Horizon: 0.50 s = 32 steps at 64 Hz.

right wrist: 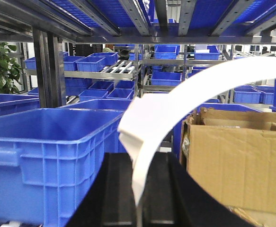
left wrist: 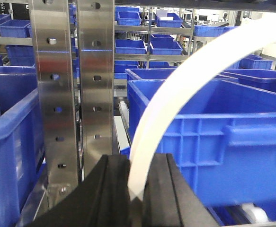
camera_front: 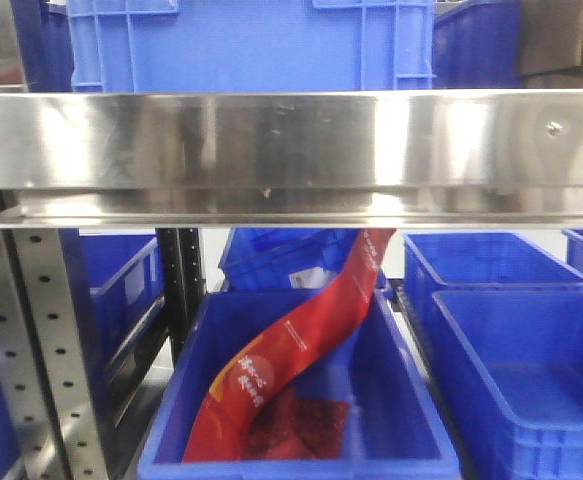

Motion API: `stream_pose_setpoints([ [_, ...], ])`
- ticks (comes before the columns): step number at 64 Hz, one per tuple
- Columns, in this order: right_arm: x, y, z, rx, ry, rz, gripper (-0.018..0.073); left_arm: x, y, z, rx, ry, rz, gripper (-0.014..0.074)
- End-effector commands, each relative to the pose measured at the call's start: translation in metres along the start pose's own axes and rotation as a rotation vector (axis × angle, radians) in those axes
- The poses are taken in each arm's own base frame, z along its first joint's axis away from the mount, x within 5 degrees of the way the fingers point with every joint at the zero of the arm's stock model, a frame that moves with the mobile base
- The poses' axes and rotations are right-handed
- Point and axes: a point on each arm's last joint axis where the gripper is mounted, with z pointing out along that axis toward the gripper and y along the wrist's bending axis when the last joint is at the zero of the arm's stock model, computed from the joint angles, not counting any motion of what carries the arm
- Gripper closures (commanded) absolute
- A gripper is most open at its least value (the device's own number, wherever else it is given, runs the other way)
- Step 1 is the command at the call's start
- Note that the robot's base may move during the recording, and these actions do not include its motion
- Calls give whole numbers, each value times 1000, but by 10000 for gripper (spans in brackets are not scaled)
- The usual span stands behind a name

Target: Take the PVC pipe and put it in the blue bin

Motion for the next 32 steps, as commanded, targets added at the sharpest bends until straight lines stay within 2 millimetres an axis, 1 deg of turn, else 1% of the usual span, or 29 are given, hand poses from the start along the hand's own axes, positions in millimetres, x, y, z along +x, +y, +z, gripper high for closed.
stream_pose_setpoints([
  [1, -2, 0, 0, 3, -20, -11, 727, -2, 0, -1, 3, -27, -6, 707],
  [32, -2, 0, 0, 3, -20, -11, 727, -2, 0, -1, 3, -27, -6, 707],
])
